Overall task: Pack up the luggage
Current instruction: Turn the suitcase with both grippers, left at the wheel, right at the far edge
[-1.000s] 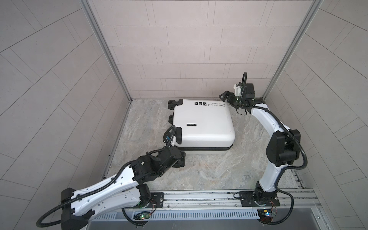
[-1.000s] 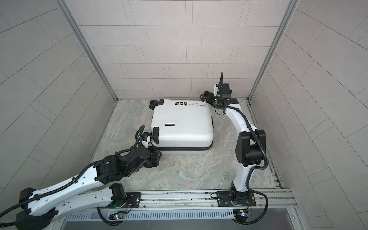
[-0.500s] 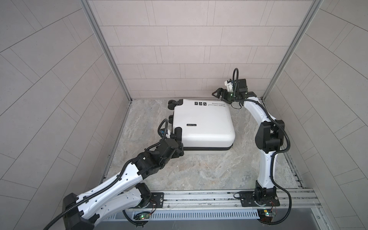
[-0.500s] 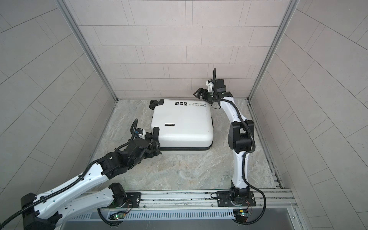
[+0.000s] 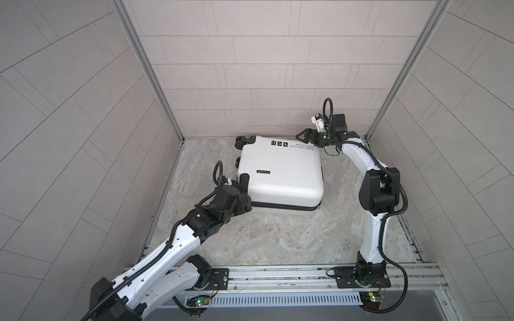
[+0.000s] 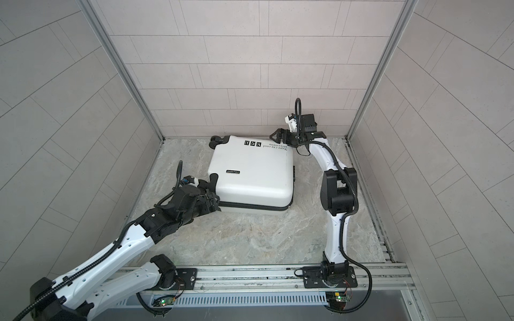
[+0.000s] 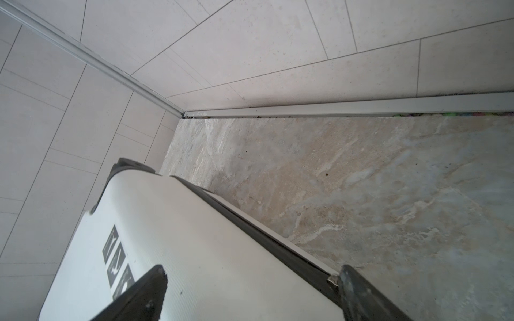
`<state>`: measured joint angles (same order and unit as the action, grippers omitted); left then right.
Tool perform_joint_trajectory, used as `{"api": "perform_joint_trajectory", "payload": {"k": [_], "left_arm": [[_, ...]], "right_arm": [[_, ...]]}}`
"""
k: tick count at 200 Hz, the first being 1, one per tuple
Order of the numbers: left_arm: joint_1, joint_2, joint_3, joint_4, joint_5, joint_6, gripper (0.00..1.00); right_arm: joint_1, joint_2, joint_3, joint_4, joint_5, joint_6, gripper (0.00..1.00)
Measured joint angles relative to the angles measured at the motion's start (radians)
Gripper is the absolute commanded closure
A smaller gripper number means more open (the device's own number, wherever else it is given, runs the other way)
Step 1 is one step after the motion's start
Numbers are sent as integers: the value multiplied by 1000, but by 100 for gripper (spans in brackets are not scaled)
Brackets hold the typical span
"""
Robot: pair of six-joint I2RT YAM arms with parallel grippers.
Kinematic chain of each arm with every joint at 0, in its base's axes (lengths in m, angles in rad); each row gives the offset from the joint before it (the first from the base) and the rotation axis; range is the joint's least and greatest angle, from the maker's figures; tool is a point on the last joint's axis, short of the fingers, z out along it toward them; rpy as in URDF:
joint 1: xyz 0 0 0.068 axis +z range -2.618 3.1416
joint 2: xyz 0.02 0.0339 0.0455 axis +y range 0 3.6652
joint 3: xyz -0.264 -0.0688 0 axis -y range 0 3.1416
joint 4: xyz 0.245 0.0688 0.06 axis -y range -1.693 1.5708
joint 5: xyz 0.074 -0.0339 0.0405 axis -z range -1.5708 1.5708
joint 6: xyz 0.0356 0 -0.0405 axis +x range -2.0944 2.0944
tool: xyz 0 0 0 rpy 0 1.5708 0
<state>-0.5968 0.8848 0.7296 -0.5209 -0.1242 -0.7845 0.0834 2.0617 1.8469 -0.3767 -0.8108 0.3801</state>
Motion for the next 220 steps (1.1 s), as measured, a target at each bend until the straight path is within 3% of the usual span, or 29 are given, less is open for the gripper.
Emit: {"api": "perform_joint_trajectory", "payload": {"k": [46,104,165,220], "left_arm": [[149,-21,-1,-50,29,47,9],[259,51,2,-78,53,113,9],[330,148,54,-72,45,157,9],[372,179,69,-55,36,179,9]], "right_arm": [[64,-130,-187,37,12,-41,3],[160,-289,-387,58,14,-65,3],[222,-440,-548,60,64,-82,3],[299,-554,-659,101,181,-60,3]]}}
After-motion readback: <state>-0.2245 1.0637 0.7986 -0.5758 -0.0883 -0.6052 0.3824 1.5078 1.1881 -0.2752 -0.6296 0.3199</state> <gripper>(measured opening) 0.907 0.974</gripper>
